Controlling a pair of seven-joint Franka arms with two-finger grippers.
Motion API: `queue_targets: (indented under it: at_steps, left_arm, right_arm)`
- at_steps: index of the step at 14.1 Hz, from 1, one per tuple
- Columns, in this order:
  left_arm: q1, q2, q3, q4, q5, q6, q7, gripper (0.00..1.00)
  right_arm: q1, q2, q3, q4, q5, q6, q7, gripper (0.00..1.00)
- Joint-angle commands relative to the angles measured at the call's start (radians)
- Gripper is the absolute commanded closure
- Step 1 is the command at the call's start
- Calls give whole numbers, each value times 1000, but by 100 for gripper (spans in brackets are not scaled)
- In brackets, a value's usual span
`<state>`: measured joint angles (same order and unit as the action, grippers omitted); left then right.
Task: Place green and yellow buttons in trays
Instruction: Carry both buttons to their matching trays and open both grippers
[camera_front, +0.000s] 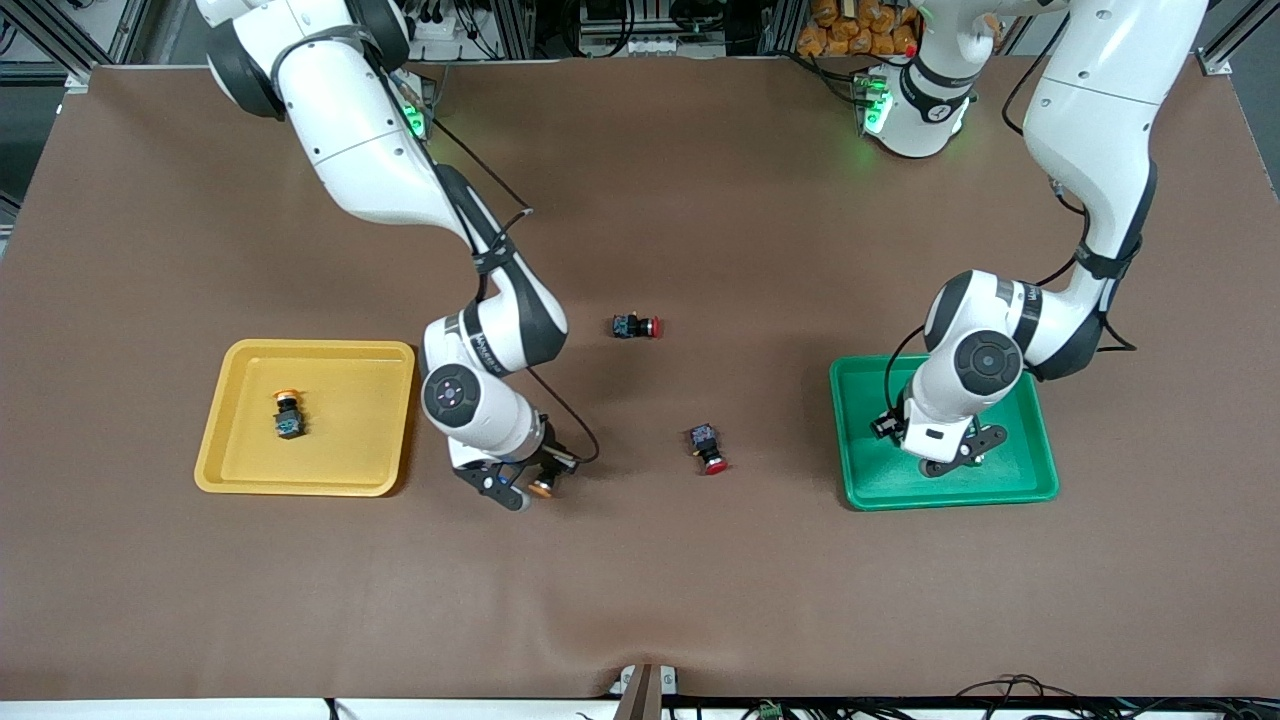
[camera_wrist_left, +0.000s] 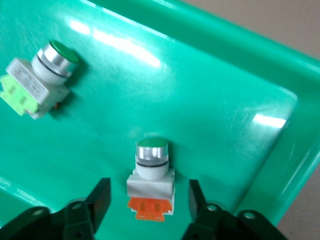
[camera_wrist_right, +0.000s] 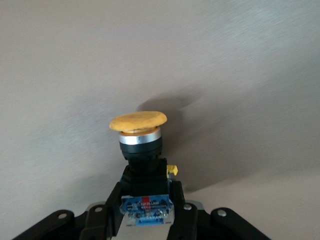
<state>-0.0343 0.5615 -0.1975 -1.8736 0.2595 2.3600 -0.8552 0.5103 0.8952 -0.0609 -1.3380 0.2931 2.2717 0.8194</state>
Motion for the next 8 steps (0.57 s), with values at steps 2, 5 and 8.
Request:
queue_targets:
  at_steps: [2, 5, 8]
  left_arm:
    - [43, -132, -11, 53, -10, -80, 21, 0]
    - [45, -181, -13, 174, -13, -238, 109, 0]
    - [47, -239, -13, 260, -20, -367, 278, 0]
  right_arm:
    - [-93, -54, 6, 40, -15, -226, -188, 100]
    - [-179, -128, -14, 37, -19, -441, -325, 100]
    - [-231, -157, -78, 10, -20, -555, -537, 100]
